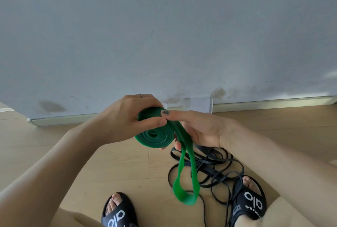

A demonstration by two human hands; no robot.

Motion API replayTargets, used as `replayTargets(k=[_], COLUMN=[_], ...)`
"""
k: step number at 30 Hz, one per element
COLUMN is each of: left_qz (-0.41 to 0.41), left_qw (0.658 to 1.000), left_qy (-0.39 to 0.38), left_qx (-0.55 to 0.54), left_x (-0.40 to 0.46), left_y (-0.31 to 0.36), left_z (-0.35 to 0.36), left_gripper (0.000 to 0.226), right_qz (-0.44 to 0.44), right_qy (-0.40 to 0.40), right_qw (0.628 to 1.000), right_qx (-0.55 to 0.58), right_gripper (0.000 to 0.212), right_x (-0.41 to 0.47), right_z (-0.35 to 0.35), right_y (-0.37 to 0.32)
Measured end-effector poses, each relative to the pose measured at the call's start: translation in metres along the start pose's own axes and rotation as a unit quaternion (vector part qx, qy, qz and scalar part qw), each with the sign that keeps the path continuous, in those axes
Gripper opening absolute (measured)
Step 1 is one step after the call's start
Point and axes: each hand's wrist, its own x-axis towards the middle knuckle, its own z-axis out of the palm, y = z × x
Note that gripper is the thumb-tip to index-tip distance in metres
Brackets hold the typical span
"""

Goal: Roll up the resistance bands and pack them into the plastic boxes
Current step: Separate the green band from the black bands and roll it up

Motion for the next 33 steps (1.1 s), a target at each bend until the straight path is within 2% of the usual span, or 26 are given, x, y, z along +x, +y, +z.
replayTargets(k=[4,7,11,15,19,22,24,27,28,33], left_qz=[-0.018,-0.025,-0.048,-0.034,-0.029,-0.032,-0.056,-0.034,-0.018,0.024], left_qw=[0.997,0.994,0.99,0.99,0.998,0.989,0.989,0.998,0.998,0.997], left_qy=[-0.058,-0.078,-0.114,-0.099,-0.032,-0.016,-0.034,-0.058,-0.053,-0.016], left_qx=[0.039,0.067,0.075,0.093,-0.053,-0.143,-0.132,-0.011,0.001,-0.067], left_x=[-0.001,0.001,0.005,0.01,0.006,0.003,0.003,0.004,0.004,0.005], left_y=[0.005,0.005,0.008,0.009,0.006,0.006,0.005,0.006,0.007,0.008], left_z=[0.007,0.014,0.021,0.022,0.008,0.003,0.003,0.015,0.018,0.011], left_gripper=[0.039,0.043,0.035,0.042,0.03,0.026,0.028,0.035,0.037,0.028], right_qz=[-0.002,0.001,0.007,-0.001,0.001,-0.012,-0.007,0.009,0.011,-0.015], right_qy=[0.047,0.066,0.088,0.079,0.004,-0.031,0.013,0.071,0.077,0.04], right_qw=[0.997,0.988,0.974,0.982,0.998,0.999,1.0,0.993,0.992,0.995], right_qx=[-0.062,-0.14,-0.211,-0.171,-0.055,0.029,-0.004,-0.091,-0.104,-0.09], right_gripper=[0.071,0.069,0.06,0.059,0.062,0.051,0.055,0.087,0.093,0.073], right_x=[0.008,0.009,0.01,0.007,-0.002,-0.006,-0.001,0.008,0.009,0.002], right_z=[0.007,0.009,0.011,0.008,-0.004,0.0,0.005,0.007,0.008,-0.001], right_y=[0.008,0.004,0.004,0.005,-0.003,-0.003,-0.001,0.006,0.007,0.001])
